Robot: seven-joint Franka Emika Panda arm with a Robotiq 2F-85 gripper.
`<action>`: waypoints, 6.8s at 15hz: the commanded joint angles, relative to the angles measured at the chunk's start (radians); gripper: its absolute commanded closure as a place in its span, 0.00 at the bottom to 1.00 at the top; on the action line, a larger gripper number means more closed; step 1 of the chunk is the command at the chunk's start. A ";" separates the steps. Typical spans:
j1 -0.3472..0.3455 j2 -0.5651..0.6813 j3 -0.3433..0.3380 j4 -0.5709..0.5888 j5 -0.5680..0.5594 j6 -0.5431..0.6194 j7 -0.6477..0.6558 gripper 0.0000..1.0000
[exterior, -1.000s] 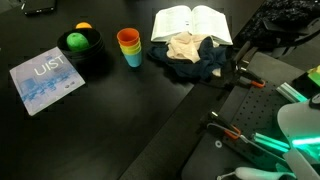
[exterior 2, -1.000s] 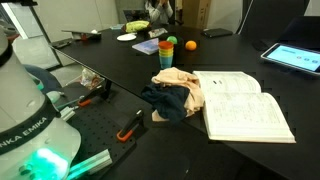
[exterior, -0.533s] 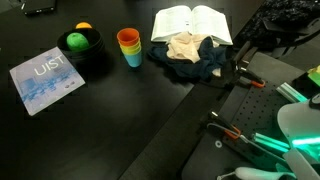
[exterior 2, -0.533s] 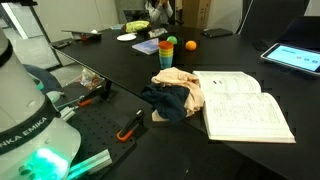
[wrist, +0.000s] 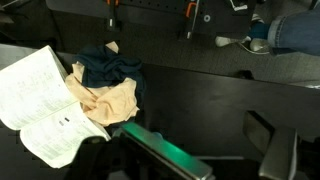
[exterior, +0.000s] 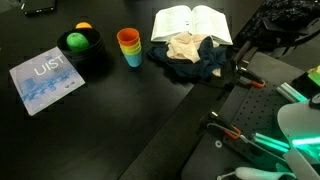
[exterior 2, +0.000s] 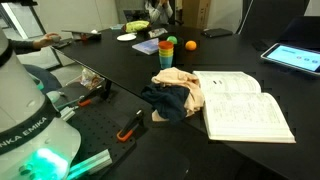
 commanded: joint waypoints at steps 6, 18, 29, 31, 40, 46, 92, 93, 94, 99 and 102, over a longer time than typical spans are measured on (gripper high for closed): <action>0.005 0.043 0.010 -0.003 0.029 0.080 -0.016 0.00; 0.094 0.302 0.070 0.024 0.057 0.433 -0.106 0.00; 0.072 0.517 0.094 0.124 -0.094 0.539 -0.145 0.00; 0.062 0.562 0.106 0.153 -0.160 0.567 -0.125 0.00; 0.040 0.784 0.134 0.320 -0.448 0.577 -0.005 0.00; 0.045 0.887 0.115 0.395 -0.543 0.582 0.019 0.00; -0.013 1.043 0.081 0.508 -0.228 0.536 -0.066 0.00; -0.019 1.011 0.076 0.476 -0.228 0.528 -0.063 0.00; -0.026 0.979 0.072 0.446 -0.223 0.519 -0.062 0.00; -0.025 0.817 0.061 0.331 -0.258 0.532 -0.054 0.00; -0.016 0.727 0.071 0.299 -0.292 0.562 -0.044 0.00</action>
